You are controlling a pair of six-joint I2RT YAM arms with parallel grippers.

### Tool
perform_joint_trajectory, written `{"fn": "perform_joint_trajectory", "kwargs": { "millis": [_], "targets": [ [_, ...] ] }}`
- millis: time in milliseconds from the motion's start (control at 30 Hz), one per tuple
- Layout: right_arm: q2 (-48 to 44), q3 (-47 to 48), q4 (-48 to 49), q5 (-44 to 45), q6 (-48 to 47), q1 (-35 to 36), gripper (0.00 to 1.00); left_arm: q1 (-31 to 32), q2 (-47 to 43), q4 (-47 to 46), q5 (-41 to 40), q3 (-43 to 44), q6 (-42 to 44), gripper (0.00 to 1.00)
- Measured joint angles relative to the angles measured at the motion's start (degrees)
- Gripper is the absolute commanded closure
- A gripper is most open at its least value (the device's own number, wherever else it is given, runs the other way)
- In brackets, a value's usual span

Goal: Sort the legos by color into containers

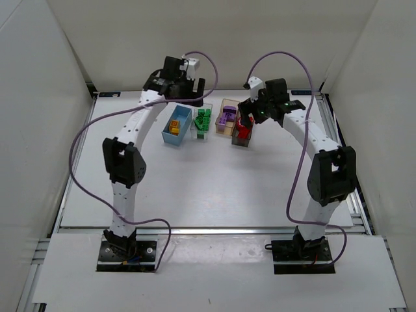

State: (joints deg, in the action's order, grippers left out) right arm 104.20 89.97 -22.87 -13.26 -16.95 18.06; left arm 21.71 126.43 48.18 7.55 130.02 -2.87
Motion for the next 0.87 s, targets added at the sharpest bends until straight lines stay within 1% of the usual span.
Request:
{"fn": "perform_joint_trajectory", "kwargs": {
  "millis": [67, 100, 200, 300, 367, 433, 567, 633, 700, 867],
  "targets": [
    [-0.94, -0.94, -0.44, -0.48, 0.26, -1.88, 0.13, -0.85, -4.44, 1.27, -0.28, -1.6, 0.79, 0.01],
    [-1.62, -1.73, -0.7, -0.76, 0.46, -3.23, 0.13, -1.62, -7.34, 1.25, -0.44, -4.2, 1.07, 0.01],
    [-3.96, -5.03, -1.29, -2.62, 0.79, -9.33, 0.13, -5.84, -16.7, 0.92, 0.07, -15.65, 1.66, 0.01],
    [-5.44, -7.89, -3.08, -5.7, -0.07, -16.31, 0.13, -12.85, -23.71, -0.13, 1.44, -27.78, 2.19, 0.01],
    [-5.79, -9.4, -4.44, -7.91, -1.16, -20.79, 0.13, -17.84, -26.77, -1.18, 0.5, -35.56, 3.04, 0.01],
    [-6.05, -11.21, -5.99, -9.97, -3.26, -24.52, 0.13, -20.85, -28.63, -2.45, -1.11, -42.38, 3.93, 0.01],
    [-7.43, -16.0, -8.79, -13.2, -7.23, -28.57, 0.13, -22.23, -32.63, -4.61, -3.1, -55.28, 6.12, 0.01],
    [-8.11, -17.77, -10.01, -14.69, -8.61, -30.14, 0.13, -22.32, -34.82, -5.57, -3.76, -59.82, 7.19, 0.0],
    [-8.96, -19.15, -11.15, -15.74, -9.75, -31.71, 0.13, -22.77, -36.48, -6.21, -4.2, -62.47, 7.93, 0.01],
    [-11.06, -20.87, -11.72, -16.96, -11.91, -33.97, 0.13, -25.0, -38.34, -8.59, -5.64, -65.22, 8.46, 0.0]
  ]
}}
